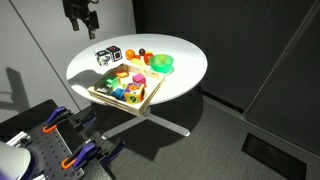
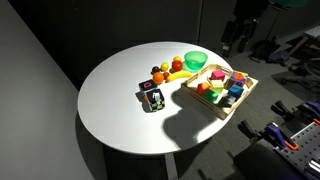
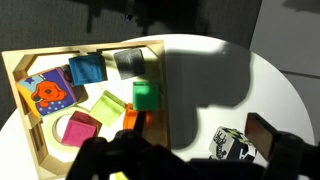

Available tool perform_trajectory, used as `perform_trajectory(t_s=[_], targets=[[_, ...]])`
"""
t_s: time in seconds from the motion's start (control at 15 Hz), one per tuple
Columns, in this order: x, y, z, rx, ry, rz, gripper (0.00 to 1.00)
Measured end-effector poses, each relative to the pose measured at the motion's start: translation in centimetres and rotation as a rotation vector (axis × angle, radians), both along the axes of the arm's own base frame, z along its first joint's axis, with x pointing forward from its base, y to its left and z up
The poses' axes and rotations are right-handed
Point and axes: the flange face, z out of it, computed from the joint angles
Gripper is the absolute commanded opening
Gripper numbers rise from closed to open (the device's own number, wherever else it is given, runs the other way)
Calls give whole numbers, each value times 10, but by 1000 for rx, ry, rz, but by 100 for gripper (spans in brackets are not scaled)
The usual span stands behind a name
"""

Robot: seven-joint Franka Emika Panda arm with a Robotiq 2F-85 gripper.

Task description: Put the block on the wooden tray

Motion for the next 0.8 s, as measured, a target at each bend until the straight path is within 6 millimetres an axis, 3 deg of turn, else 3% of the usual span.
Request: perform_trajectory(t_s=[0.4,0.8], targets=[[2,11,-3,-6,6,20,100],[19,31,0,-18,-7,48,100]])
